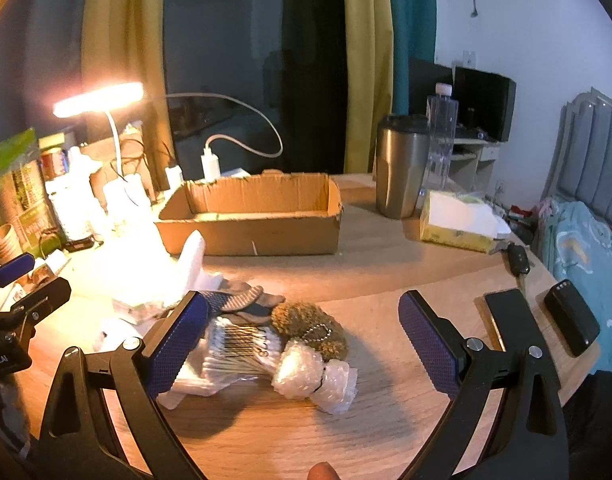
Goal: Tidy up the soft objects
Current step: 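Grasp the brown fuzzy ball with the right tool while the left tool grasps the tissue pack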
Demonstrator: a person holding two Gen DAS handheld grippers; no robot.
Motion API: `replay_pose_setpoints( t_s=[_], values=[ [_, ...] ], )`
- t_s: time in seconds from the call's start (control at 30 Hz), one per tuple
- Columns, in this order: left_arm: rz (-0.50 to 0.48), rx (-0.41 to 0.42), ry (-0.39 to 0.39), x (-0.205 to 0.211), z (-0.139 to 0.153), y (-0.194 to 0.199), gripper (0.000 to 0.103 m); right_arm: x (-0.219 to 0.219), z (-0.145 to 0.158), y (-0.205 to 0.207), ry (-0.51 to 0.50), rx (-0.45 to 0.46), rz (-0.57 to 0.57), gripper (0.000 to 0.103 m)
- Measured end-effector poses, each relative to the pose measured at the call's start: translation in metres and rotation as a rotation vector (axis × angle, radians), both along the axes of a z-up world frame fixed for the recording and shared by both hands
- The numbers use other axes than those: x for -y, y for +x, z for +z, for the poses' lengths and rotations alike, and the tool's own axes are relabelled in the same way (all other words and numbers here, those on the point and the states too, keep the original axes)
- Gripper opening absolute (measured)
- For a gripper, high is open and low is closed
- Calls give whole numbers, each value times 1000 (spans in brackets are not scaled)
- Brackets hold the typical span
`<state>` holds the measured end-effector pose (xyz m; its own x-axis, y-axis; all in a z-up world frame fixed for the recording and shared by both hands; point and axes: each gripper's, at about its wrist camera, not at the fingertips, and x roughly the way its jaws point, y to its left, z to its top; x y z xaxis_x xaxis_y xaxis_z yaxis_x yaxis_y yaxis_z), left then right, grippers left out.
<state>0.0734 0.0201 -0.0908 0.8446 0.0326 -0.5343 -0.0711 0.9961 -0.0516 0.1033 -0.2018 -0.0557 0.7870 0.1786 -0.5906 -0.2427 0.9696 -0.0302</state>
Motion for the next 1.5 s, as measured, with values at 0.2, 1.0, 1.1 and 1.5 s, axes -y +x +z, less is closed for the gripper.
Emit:
replay_pose_setpoints(
  t_s=[0.2, 1.0, 1.1, 1.5],
  values=[
    [7, -92, 10, 1, -24, 32, 102, 3, -22, 28, -1, -60, 8, 98],
    [-53, -296, -81, -7, -77, 82, 48, -6, -69, 88, 28, -273, 101, 41],
    [-67, -292, -91, -8, -77, 80, 48, -6, -66, 88, 28, -263, 93, 35],
    [-84, -199, -130, -17, -57, 59, 48, 7, -28, 72, 50, -157, 56, 33]
  ],
)
